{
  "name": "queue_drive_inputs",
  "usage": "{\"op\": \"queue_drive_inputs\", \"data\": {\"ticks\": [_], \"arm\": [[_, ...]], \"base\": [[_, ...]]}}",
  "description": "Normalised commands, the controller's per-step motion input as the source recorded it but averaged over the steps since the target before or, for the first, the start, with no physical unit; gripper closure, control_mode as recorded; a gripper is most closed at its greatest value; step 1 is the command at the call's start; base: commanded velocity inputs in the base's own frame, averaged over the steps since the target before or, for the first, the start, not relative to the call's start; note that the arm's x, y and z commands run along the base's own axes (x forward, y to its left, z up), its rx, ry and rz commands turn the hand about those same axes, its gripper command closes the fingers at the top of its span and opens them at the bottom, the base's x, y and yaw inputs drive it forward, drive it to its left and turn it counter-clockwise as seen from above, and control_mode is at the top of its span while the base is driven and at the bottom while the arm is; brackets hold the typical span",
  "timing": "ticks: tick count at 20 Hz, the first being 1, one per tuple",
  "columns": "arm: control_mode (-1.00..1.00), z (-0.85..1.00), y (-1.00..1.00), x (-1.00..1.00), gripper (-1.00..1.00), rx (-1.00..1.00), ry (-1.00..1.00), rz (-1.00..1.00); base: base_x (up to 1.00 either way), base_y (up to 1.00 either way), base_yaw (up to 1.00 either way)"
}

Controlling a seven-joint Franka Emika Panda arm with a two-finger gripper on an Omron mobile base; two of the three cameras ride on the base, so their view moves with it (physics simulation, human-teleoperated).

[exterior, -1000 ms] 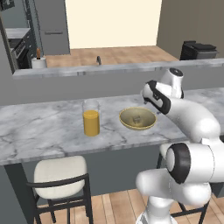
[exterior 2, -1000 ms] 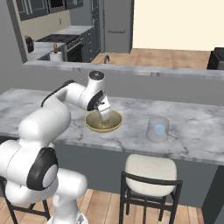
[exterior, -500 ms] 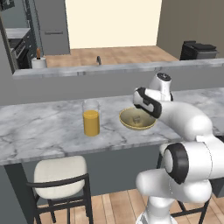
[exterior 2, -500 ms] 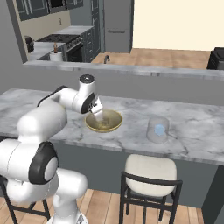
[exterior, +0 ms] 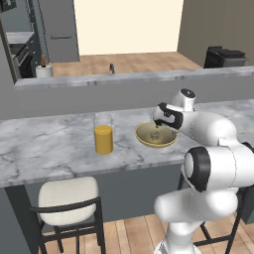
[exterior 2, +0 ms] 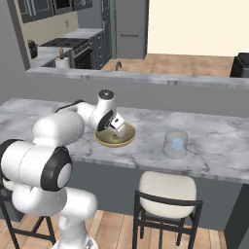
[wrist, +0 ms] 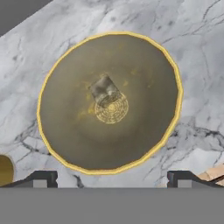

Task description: There are two ice cubes in the ice bowl. Place both ice cubes in the glass cup.

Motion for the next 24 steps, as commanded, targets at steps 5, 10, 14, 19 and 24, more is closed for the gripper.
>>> {"op": "queue_drive_inputs", "data": {"ticks": [5,10,14,19,24], "arm": [[-1.00,-0.24,0.12,0.31,-1.00,-0.10,0.00,0.20],[-1.00,-0.15,0.10,0.16,-1.00,-0.13,0.01,0.07],[-1.00,-0.15,0.00,0.13,-1.00,-0.07,0.04,0.00],[-1.00,-0.18,0.00,0.27,-1.00,-0.06,0.01,0.00],[-1.00,-0.08,-0.04,0.40,-1.00,-0.02,-0.01,0.01]], "base": [[0.00,0.00,0.00],[0.00,0.00,0.00],[0.00,0.00,0.00],[0.00,0.00,0.00],[0.00,0.00,0.00]]}}
